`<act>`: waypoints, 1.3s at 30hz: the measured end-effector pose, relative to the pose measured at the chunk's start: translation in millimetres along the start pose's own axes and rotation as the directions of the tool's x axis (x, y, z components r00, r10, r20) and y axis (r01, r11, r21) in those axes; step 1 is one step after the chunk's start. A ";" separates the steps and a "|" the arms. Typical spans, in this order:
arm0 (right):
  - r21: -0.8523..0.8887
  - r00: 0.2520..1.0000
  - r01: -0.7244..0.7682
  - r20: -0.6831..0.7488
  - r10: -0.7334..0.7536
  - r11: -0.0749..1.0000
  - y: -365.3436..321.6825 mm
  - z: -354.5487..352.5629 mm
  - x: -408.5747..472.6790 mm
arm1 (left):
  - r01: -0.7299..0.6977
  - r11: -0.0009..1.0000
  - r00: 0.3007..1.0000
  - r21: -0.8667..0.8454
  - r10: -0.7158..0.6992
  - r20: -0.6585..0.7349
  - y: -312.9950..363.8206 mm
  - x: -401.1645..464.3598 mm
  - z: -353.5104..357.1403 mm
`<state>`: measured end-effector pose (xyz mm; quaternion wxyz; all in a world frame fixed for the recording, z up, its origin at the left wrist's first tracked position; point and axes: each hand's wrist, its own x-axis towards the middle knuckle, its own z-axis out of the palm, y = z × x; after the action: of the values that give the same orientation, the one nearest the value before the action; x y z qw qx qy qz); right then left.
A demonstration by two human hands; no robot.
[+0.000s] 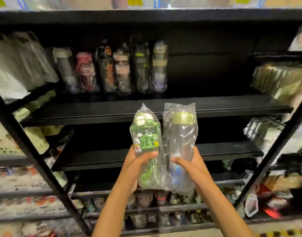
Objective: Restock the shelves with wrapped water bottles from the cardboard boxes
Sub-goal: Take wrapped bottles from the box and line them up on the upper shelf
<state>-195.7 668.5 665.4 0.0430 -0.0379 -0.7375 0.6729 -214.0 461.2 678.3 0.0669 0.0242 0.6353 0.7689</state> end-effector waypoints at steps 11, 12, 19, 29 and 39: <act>0.032 0.987 0.140 -0.085 -0.137 0.990 -68.9 -127.8 72.3 | -0.111 0.992 0.994 -0.055 0.110 -0.010 60.2 94.4 137.2; 0.041 0.984 0.157 -0.091 -0.153 0.987 -76.4 -134.0 82.6 | -0.124 0.991 0.992 -0.053 0.123 -0.020 67.1 104.6 143.8; -0.008 0.963 0.259 -0.076 -0.259 0.966 -115.1 -159.9 174.1 | -0.189 0.979 0.974 0.073 0.197 -0.114 102.0 190.4 171.8; -0.065 0.969 0.229 -0.082 -0.234 0.971 -125.1 -183.7 297.5 | -0.182 0.954 0.942 0.238 0.238 -0.237 114.3 299.2 191.1; -0.026 0.989 0.146 -0.022 -0.147 0.989 -101.0 -182.8 386.5 | 0.029 0.971 0.921 0.237 0.066 -0.385 88.1 384.4 200.4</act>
<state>-558.5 884.1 787.3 0.1007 0.0076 -0.7459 0.6583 -576.3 691.5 784.7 -0.0716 -0.1154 0.7233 0.6771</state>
